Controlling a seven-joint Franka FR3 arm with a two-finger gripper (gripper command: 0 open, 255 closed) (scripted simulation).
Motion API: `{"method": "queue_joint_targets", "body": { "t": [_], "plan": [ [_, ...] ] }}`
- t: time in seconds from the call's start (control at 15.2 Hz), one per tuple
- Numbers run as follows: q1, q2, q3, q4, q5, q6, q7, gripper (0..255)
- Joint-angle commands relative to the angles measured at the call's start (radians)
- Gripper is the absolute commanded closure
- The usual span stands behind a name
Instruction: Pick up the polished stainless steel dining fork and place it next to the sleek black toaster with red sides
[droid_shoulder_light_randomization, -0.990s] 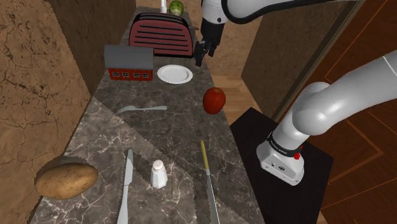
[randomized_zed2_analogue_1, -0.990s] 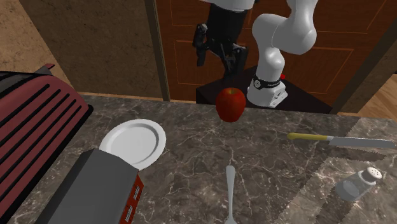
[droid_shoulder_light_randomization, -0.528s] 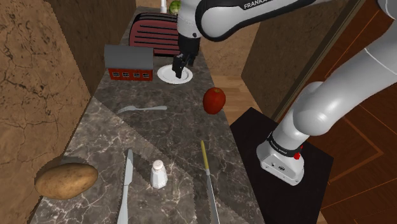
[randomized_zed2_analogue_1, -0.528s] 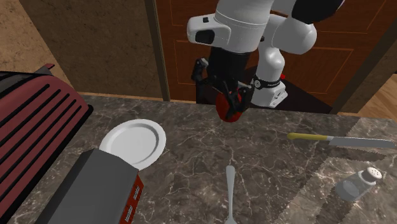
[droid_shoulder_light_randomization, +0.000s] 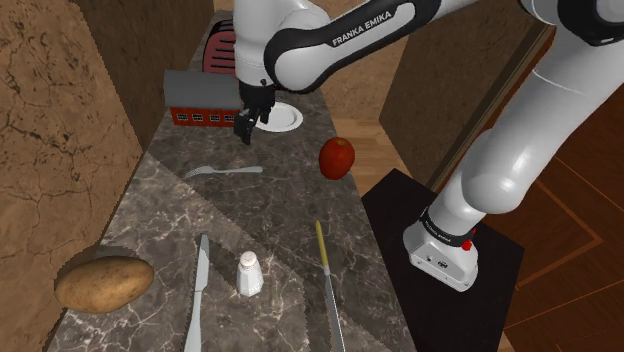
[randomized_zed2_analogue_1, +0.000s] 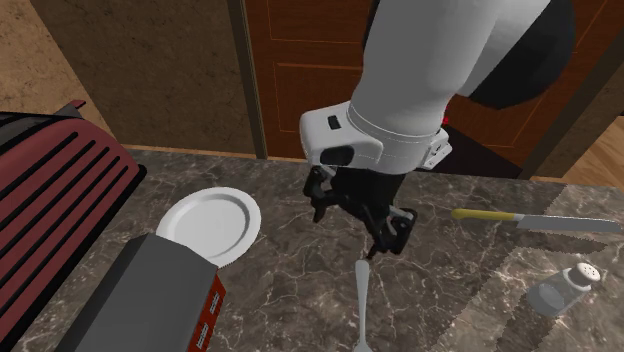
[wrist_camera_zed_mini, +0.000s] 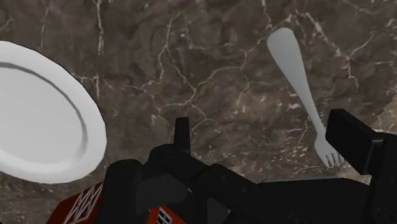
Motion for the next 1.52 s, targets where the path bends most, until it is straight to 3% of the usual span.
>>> {"method": "queue_joint_targets", "body": {
  "t": [0.0, 0.59, 1.45],
  "plan": [
    [0.016, 0.067, 0.016, 0.043, -0.032, 0.016, 0.023, 0],
    [0.124, 0.365, 0.036, 0.283, -0.178, 0.039, 0.097, 0],
    [0.136, 0.434, 0.011, 0.276, -0.221, 0.108, 0.124, 0]
  ]
}}
